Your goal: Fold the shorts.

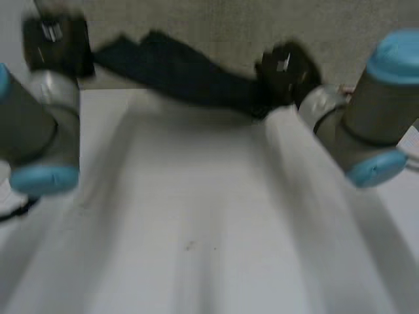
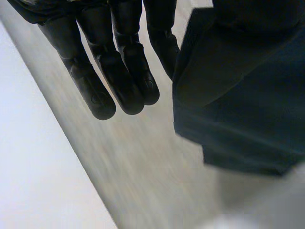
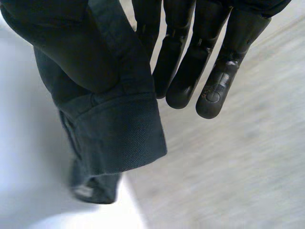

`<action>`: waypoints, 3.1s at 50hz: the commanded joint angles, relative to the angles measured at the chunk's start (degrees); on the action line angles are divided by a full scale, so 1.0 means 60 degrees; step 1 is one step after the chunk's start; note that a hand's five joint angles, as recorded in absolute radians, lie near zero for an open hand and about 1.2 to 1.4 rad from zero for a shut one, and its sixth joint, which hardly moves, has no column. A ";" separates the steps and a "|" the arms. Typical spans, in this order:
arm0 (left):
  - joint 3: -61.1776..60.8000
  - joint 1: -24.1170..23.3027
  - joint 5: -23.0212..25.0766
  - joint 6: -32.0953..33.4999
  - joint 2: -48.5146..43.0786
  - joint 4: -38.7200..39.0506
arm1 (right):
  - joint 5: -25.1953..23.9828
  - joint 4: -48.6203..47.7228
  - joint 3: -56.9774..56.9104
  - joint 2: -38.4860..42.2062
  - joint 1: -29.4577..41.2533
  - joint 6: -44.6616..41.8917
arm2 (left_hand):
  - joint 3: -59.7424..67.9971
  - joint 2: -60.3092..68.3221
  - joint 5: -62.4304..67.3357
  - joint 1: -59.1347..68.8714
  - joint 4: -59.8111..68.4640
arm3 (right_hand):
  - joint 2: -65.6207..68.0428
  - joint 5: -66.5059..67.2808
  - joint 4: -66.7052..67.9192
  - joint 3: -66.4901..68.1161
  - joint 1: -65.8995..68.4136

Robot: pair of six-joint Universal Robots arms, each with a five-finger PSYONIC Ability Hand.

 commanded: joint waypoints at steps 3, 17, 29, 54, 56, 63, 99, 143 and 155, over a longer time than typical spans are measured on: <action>-0.3730 0.0478 0.0330 -0.0230 -0.0272 -0.0019 | -0.0385 0.1598 0.2180 0.1285 0.0357 -0.0486 | 0.1950 0.1895 0.2162 0.2531 0.1912 | 0.2115 0.2167 0.1948 0.2045 0.4076; -0.5914 0.0537 0.1825 -0.0055 0.2291 -0.1922 | -0.0341 0.3076 0.4965 -0.1425 0.0269 -0.0648 | 0.1950 0.1895 0.2162 0.2531 0.1912 | 0.2115 0.2167 0.1948 0.2045 0.4076; -0.7277 0.0508 0.1854 0.1467 0.2966 -0.3344 | -0.0517 0.4148 0.6679 -0.2099 0.0240 -0.1380 | 0.1950 0.1895 0.2162 0.2531 0.1912 | 0.2115 0.2167 0.1948 0.2045 0.4076; -0.2787 0.0304 0.3522 0.3447 0.0248 -0.1206 | -0.1410 0.0824 0.8115 -0.4326 -0.1399 0.0858 | -0.8055 -0.8110 -0.7844 -0.7474 -0.8094 | -0.9551 -0.9500 -0.9718 -0.9622 -0.7590; -0.2066 0.0186 0.3699 0.3417 -0.0458 -0.1205 | -0.1454 0.0750 0.8144 -0.4326 -0.1532 0.1006 | -0.8027 -0.8082 -0.7815 -0.7446 -0.8065 | -0.9551 -0.9500 -0.9718 -0.9622 -0.7590; 0.1244 -0.0063 0.4841 0.3403 -0.3447 -0.1395 | -0.1674 0.0720 0.8451 -0.4253 -0.1620 0.1139 | -0.7719 -0.7773 -0.7507 -0.7137 -0.7757 | -0.9551 -0.9500 -0.9718 -0.9622 -0.7590; 1.0067 -0.0078 0.5651 0.3373 -0.9618 -0.4706 | -0.2231 0.0676 0.8789 -0.3579 -0.2001 0.1080 | 0.1950 0.1895 0.2162 0.2531 0.1912 | -0.9551 -0.9500 -0.9718 -0.9622 -0.7590; 0.0032 -0.0107 0.4872 0.0488 -0.1780 -0.0283 | -0.2128 -0.0613 0.9228 -0.3593 -0.1957 0.1725 | -0.9288 -0.9343 -0.9077 -0.8707 -0.9327 | -0.9551 -0.9500 -0.9718 -0.9622 -0.7590; 0.0295 -0.0239 0.4887 0.0502 -0.1941 -0.0283 | -0.2113 -0.0628 0.9243 -0.3593 -0.1957 0.1739 | -0.9260 -0.9315 -0.9049 -0.8679 -0.9299 | -0.9551 -0.9500 -0.9718 -0.9622 -0.7590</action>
